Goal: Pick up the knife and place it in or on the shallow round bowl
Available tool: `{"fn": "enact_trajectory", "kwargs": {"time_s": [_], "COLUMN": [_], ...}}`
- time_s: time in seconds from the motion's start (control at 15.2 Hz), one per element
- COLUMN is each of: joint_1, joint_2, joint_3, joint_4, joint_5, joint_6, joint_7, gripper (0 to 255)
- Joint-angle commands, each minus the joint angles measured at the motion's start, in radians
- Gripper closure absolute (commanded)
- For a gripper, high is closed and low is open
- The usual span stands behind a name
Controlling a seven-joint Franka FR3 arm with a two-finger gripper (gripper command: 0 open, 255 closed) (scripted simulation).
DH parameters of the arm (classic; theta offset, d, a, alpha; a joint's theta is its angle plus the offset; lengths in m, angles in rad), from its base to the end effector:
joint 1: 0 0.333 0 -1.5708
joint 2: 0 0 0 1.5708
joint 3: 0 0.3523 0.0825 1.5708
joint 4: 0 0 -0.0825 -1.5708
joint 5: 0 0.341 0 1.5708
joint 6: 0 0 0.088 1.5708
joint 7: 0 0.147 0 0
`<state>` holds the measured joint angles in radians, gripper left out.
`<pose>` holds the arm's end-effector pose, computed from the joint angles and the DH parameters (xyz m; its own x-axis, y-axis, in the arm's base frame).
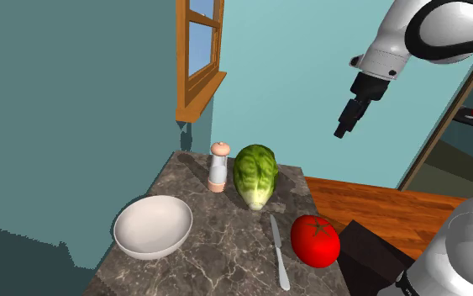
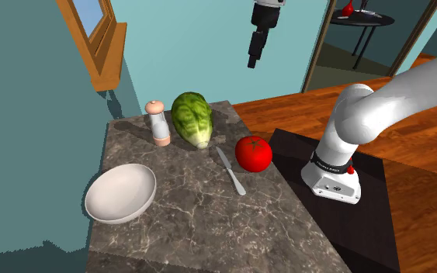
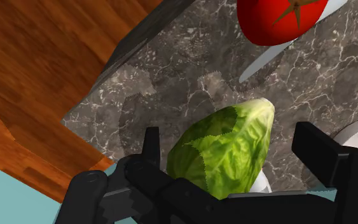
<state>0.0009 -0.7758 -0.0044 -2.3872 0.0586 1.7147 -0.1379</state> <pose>0.2590 0.0065 0.5740 0.9858 0.1264 0.1103 0.1322 -0.9901 -0.0469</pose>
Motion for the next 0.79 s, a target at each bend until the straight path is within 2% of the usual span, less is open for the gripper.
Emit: {"fn": "enact_trajectory", "kwargs": {"time_s": [0.0,0.4,0.73], "joint_1": [0.000,-0.014,-0.020], "joint_2": [0.000,-0.035,0.008], "joint_3": [0.000,0.136,0.270], "joint_4": [0.000,-0.195,-0.306], "joint_5": [0.000,0.059,0.112], "joint_6": [0.000,0.197,0.378], "joint_7": [0.000,0.224,0.421], "gripper": [0,0,0]}}
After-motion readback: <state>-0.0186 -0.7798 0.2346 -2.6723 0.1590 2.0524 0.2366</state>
